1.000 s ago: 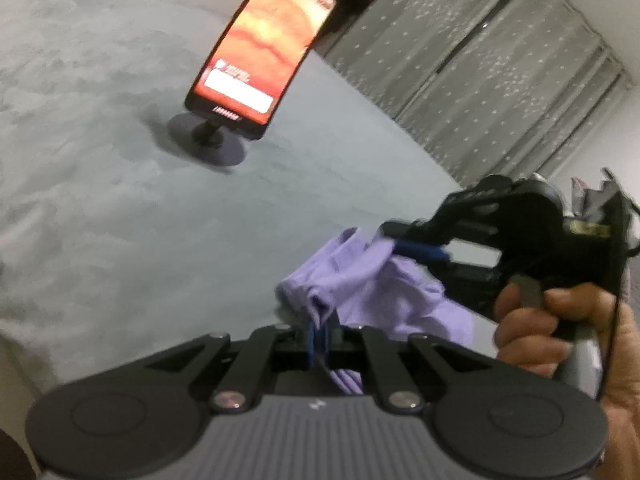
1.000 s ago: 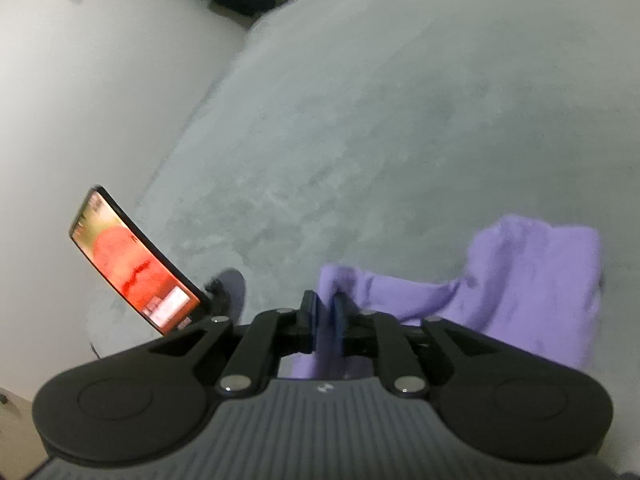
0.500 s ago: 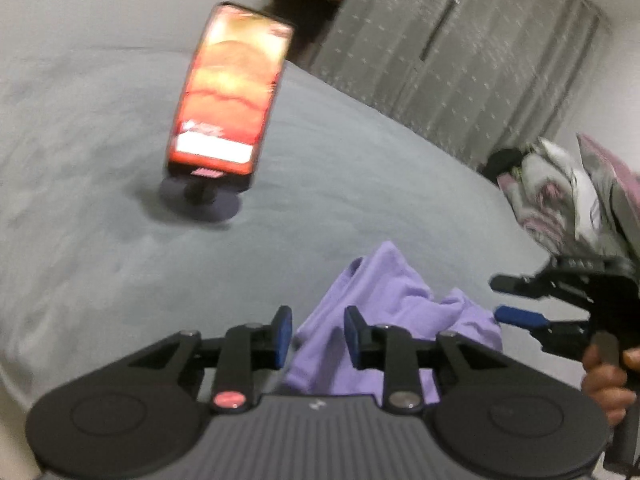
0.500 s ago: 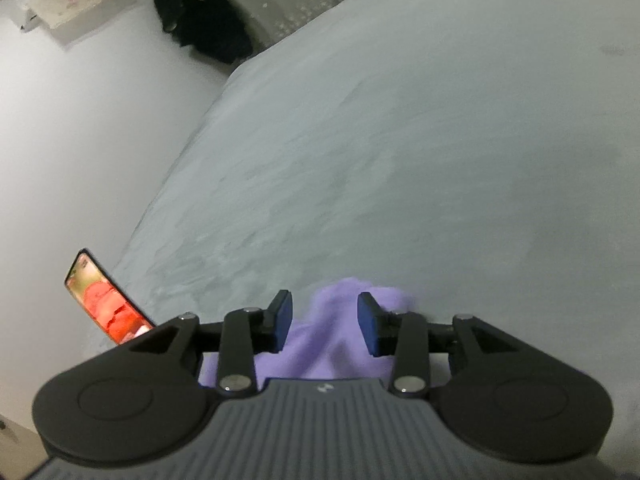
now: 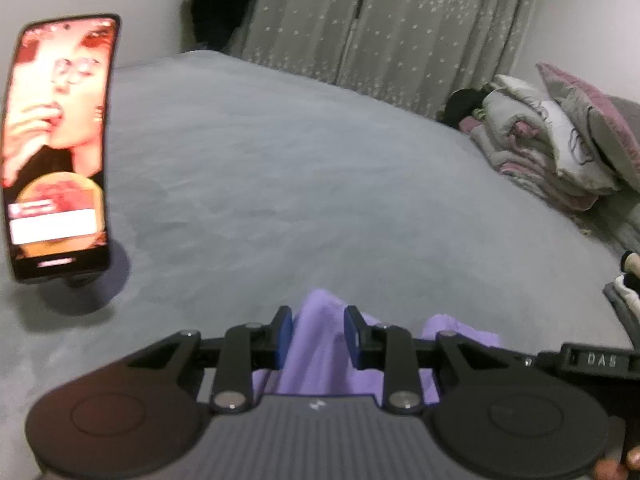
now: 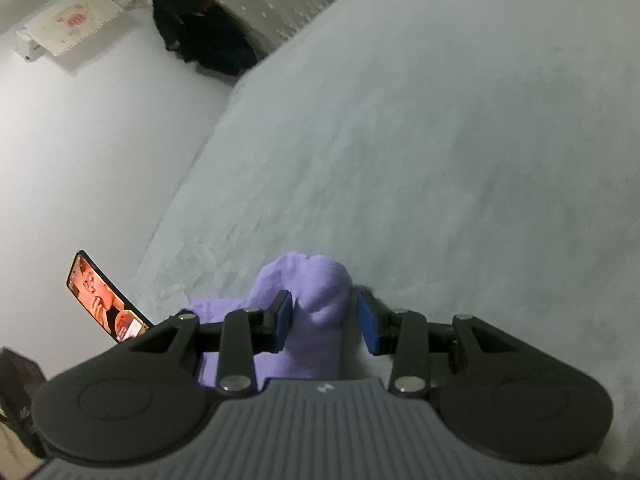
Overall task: Fold clothes
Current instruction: 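Open both grippers and release the folded lavender bundle onto the bed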
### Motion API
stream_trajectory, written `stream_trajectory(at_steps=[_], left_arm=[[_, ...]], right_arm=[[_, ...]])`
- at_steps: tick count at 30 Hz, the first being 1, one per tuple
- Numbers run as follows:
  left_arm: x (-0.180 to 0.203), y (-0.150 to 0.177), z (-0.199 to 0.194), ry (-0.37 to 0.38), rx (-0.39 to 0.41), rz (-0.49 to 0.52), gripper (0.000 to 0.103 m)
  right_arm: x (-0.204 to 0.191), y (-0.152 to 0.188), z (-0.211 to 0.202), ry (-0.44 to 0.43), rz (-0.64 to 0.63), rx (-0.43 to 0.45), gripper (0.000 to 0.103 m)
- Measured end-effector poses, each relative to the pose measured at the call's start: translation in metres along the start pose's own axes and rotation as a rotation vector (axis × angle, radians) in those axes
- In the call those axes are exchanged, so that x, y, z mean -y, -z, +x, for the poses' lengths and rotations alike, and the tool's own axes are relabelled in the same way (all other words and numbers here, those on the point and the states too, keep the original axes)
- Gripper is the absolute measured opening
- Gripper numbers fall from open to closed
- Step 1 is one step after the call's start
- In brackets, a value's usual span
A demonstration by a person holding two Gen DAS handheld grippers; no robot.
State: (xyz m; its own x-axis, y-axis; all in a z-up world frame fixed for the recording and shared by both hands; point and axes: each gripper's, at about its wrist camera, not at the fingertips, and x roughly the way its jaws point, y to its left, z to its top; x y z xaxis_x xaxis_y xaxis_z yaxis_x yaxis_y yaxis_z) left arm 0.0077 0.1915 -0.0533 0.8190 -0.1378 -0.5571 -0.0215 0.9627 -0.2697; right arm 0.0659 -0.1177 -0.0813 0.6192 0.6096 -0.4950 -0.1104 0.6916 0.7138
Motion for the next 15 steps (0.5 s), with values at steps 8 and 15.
stream_trajectory(at_steps=[8,15], left_arm=[[-0.013,0.015,0.002,0.002,0.130,-0.014,0.004],[-0.016,0.016,0.010,-0.055,0.082,-0.003,0.015]], right_arm=[[-0.021,0.016,-0.009,0.110,-0.183,0.143,0.008],[-0.034,0.026,0.001,0.191,-0.260,0.128,0.017]])
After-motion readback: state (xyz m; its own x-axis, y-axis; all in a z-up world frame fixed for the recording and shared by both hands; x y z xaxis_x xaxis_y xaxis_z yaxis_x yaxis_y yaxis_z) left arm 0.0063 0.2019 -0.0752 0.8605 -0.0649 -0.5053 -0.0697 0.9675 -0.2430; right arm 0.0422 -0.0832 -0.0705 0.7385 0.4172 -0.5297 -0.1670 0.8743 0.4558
